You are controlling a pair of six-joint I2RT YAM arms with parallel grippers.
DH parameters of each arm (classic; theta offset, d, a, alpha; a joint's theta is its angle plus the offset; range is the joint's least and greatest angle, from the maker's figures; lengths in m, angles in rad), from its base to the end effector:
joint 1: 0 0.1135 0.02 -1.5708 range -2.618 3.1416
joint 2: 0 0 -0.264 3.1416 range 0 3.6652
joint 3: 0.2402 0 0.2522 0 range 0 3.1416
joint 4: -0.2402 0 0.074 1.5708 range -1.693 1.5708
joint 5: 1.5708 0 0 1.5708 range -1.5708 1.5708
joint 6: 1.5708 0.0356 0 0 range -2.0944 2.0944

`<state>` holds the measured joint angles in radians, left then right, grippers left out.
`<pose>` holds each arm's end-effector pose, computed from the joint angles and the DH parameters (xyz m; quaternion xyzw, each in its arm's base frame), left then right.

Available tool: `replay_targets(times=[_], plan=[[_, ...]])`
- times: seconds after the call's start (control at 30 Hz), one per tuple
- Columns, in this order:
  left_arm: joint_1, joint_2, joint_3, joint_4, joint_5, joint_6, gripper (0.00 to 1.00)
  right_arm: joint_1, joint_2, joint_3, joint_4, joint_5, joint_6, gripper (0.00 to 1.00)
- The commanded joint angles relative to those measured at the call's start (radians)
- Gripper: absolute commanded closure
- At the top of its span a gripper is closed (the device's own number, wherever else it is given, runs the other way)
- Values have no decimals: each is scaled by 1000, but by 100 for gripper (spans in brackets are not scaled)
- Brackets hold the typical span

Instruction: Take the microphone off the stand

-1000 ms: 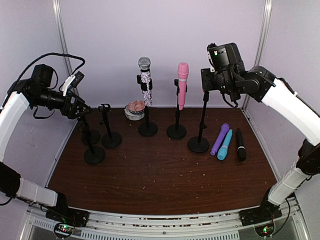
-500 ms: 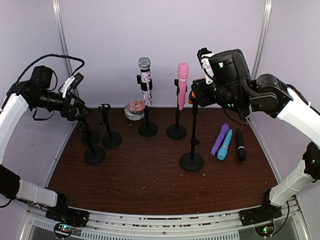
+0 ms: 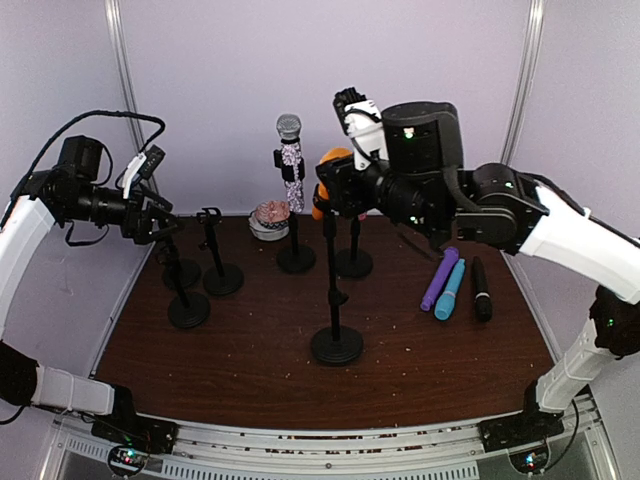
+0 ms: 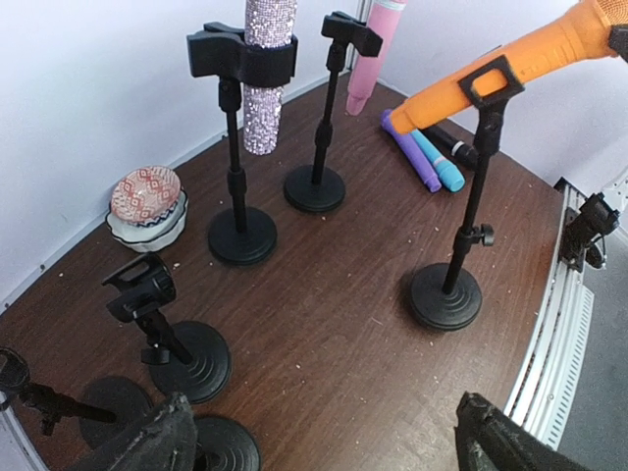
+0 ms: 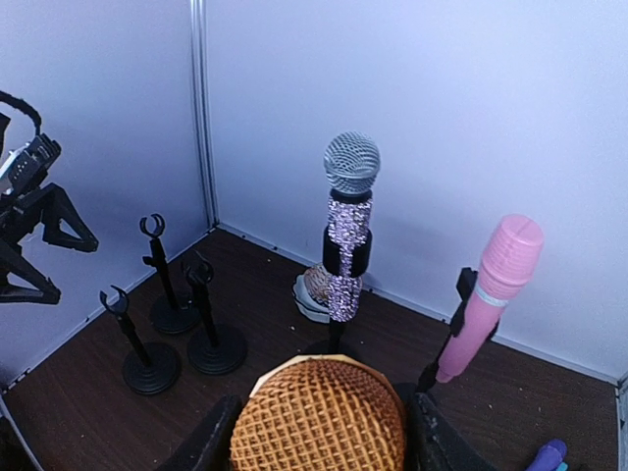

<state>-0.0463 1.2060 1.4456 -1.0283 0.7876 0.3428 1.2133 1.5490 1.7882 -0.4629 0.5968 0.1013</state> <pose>0.2180 -0.0354 0.4062 0.3085 0.8094 -0.2989 0.4005 0.1373 0.3105 0.4708 -0.2385 0.7313 0.1824 0.6124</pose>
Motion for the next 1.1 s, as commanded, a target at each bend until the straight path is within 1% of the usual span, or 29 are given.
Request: replay_targets(times=[0.0, 0.1, 0.23, 0.33, 0.4, 0.5, 0.53, 0.57, 0.63, 0.67, 0.7, 0.73, 0.77, 0.83, 0.9, 0.97, 1.07], plan=[[7, 4, 3, 87, 34, -40, 6, 2, 91, 112, 305, -64, -121, 100], [2, -7, -16, 153, 49, -87, 6, 1, 140, 111, 433, -93, -177, 100], [-50, 1, -43, 226, 25, -118, 9, 2, 181, 82, 574, -110, -237, 100], [-112, 27, -52, 257, 0, -128, 12, 0, 162, -13, 699, -130, -253, 100], [-163, 41, -81, 307, -22, -146, 13, 0, 141, -69, 717, -128, -240, 100], [-259, 72, -138, 426, -65, -199, 13, 2, 102, -140, 704, -117, -196, 100], [-290, 93, -148, 459, -74, -219, 14, 2, 84, -171, 695, -119, -177, 97], [-317, 116, -152, 495, -82, -238, 14, 0, 72, -201, 680, -120, -157, 89], [-364, 153, -162, 567, -90, -265, 10, 3, 24, -258, 651, -121, -113, 75], [-380, 170, -163, 591, -90, -274, 10, 3, 5, -281, 633, -121, -96, 66], [-394, 191, -162, 609, -95, -288, 11, 2, -13, -294, 607, -125, -79, 56], [-401, 213, -159, 627, -100, -303, 15, 1, -26, -297, 573, -131, -66, 48], [-405, 235, -157, 645, -104, -320, 17, 1, -33, -287, 532, -135, -48, 41], [-407, 265, -143, 670, -83, -328, 19, 2, -33, -247, 450, -151, -27, 27], [-411, 291, -115, 678, -42, -339, 21, 1, -18, -206, 386, -159, -20, 21], [-421, 303, -114, 707, -17, -355, 22, -1, 2, -165, 350, -164, -18, 20], [-433, 325, -106, 723, -12, -362, 29, 0, 42, -90, 285, -175, -11, 20]])
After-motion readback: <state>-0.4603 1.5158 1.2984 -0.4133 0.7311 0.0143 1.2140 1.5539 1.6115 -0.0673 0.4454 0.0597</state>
